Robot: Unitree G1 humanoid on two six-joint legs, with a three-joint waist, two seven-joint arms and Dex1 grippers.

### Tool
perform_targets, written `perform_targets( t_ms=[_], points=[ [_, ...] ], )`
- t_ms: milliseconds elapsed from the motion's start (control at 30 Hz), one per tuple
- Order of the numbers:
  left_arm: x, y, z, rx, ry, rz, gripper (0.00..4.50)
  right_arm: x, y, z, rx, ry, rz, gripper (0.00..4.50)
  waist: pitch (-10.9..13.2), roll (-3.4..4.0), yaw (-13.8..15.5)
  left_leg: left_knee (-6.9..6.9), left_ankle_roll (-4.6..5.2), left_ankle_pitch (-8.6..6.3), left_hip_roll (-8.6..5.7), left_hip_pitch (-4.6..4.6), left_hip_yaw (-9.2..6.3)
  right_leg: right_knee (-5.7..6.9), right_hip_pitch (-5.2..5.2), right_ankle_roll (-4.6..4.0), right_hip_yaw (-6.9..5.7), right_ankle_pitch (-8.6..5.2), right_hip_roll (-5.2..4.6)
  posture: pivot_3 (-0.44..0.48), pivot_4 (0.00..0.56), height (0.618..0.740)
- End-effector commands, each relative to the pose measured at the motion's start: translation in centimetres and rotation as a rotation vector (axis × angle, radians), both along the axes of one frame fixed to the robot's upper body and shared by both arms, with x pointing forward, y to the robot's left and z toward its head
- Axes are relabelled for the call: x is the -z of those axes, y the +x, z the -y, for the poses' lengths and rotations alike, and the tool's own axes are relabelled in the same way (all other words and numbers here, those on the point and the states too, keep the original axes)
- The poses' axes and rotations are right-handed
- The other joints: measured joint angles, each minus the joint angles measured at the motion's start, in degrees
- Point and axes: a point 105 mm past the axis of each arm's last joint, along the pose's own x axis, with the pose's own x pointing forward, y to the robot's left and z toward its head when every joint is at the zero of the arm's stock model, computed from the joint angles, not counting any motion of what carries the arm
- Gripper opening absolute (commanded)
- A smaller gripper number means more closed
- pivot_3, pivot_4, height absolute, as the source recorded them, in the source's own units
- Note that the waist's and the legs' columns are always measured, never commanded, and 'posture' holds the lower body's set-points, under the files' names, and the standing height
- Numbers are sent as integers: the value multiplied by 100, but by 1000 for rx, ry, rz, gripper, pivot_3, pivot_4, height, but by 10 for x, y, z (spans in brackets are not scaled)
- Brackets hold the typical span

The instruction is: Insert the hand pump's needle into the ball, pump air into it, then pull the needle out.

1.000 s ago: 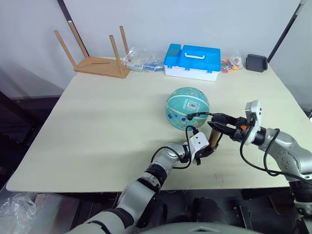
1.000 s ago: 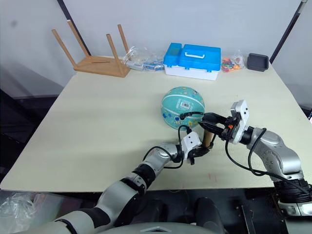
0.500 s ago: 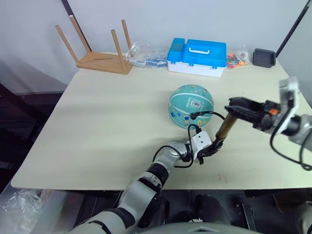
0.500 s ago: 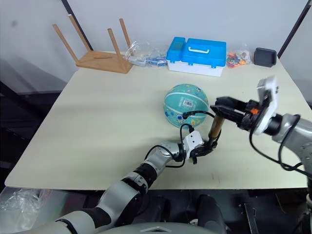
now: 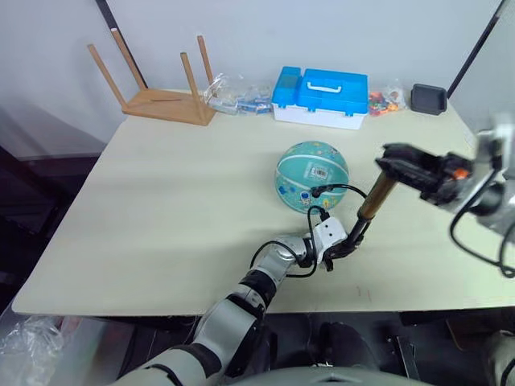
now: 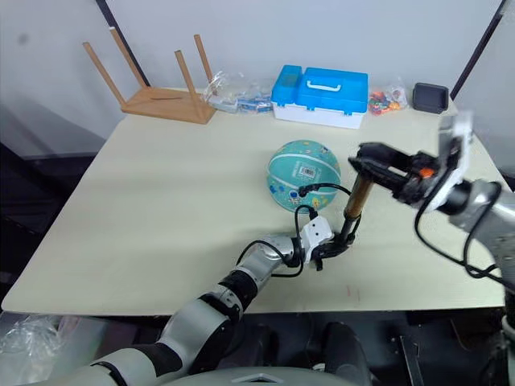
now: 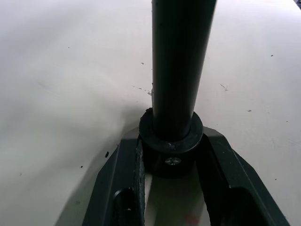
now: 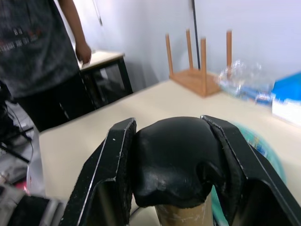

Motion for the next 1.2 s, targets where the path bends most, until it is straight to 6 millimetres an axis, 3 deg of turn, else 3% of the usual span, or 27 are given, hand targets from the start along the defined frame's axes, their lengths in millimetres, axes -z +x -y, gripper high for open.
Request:
perform_targets(
  t_ms=[33, 200, 300, 467, 600, 800, 900, 1000, 1200],
  points=[
    [24, -12, -10, -7, 49, -87, 1043, 88, 4, -2, 38, -102, -258, 1670, -18, -18, -9, -1, 0, 0, 6, 7, 0, 0, 3, 3, 0, -2, 5, 0, 150, 740],
    [23, -12, -11, -12, 47, -88, 1042, 140, 6, -8, 49, -147, -341, 1670, -47, -18, -29, 0, -2, 1, 19, 17, 0, 6, 5, 1, 1, 0, 19, 0, 150, 740],
    [23, -11, -11, -13, 49, -87, 1042, 139, 8, -12, 33, -156, -316, 1670, -57, -5, -29, 0, -2, 1, 18, 21, 0, 7, 4, -2, 2, 1, 19, 0, 150, 740],
    [23, -11, -12, -13, 50, -87, 1042, 92, 13, -9, 28, -115, -182, 1670, -49, 11, -16, 0, -2, 1, 17, 15, 0, 6, 3, -8, 4, 5, 18, 0, 150, 740],
    [23, -12, -11, -7, 52, -90, 1042, 4, 0, 4, 11, -36, 9, 1669, 2, 57, 23, 2, -2, 1, 7, -9, -3, 2, -10, -19, 2, 13, 7, 0, 150, 740],
    [24, -13, -9, 6, 52, -94, 1042, -62, -21, 16, -1, 20, 111, 1669, 35, 62, 57, 3, -1, 1, -14, -81, -5, 0, -72, -24, 3, 18, -11, 0, 150, 740],
    [24, -14, -8, 11, 52, -95, 1042, -79, -27, 18, -12, 55, 120, 1669, 43, 56, 78, 8, -2, 2, -20, -110, -8, 0, -99, -23, 1, 20, -17, 0, 150, 740],
    [24, -14, -8, 15, 53, -95, 1042, -66, -25, 16, -1, 30, 67, 1669, 45, 52, 96, 7, 0, 2, -19, -111, -8, -2, -98, -24, -1, 20, -18, 0, 150, 740],
    [25, -15, -9, 19, 55, -97, 1042, 7, -6, 13, 77, -67, -125, 1669, 28, 32, 68, 7, 0, 1, -15, -98, -5, 1, -86, -22, -2, 19, -12, 0, 150, 740]
  ],
)
